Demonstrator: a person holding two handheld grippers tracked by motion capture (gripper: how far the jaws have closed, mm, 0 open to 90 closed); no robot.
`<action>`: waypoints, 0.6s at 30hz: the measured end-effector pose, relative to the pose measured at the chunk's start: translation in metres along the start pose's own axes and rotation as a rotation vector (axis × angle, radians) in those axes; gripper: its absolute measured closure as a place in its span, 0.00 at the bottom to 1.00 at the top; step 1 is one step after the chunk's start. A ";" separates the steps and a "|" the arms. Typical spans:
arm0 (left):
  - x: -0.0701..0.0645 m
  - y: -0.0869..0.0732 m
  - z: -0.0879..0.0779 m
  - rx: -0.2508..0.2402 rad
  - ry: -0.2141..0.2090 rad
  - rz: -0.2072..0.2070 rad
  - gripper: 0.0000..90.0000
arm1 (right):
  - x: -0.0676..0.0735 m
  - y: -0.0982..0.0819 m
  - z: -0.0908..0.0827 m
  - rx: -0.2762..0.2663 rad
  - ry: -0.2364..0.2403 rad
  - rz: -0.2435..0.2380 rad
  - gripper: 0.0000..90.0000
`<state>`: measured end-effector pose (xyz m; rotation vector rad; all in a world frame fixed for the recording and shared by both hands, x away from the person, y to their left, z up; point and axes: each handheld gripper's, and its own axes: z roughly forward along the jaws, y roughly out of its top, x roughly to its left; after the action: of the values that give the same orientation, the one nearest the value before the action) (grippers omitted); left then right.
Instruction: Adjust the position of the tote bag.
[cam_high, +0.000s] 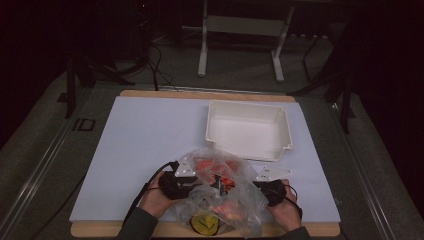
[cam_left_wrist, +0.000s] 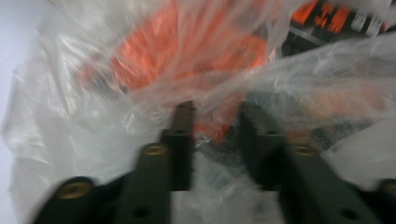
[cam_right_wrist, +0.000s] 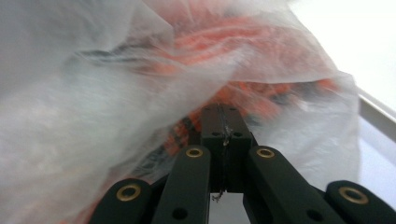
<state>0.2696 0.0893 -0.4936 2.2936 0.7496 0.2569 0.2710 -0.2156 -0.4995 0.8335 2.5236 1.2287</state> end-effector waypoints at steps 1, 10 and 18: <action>0.001 -0.001 0.000 0.005 0.003 0.001 0.92 | -0.001 0.000 -0.001 0.000 -0.004 0.001 1.00; 0.018 -0.021 -0.012 -0.008 0.063 -0.088 0.98 | -0.001 -0.007 -0.023 -0.023 0.015 0.009 0.84; 0.020 -0.025 -0.011 -0.010 0.075 -0.098 0.98 | 0.010 -0.016 -0.043 -0.033 0.043 -0.032 0.55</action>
<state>0.2708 0.1220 -0.5025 2.2403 0.8941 0.3015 0.2381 -0.2464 -0.4843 0.7648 2.5328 1.2874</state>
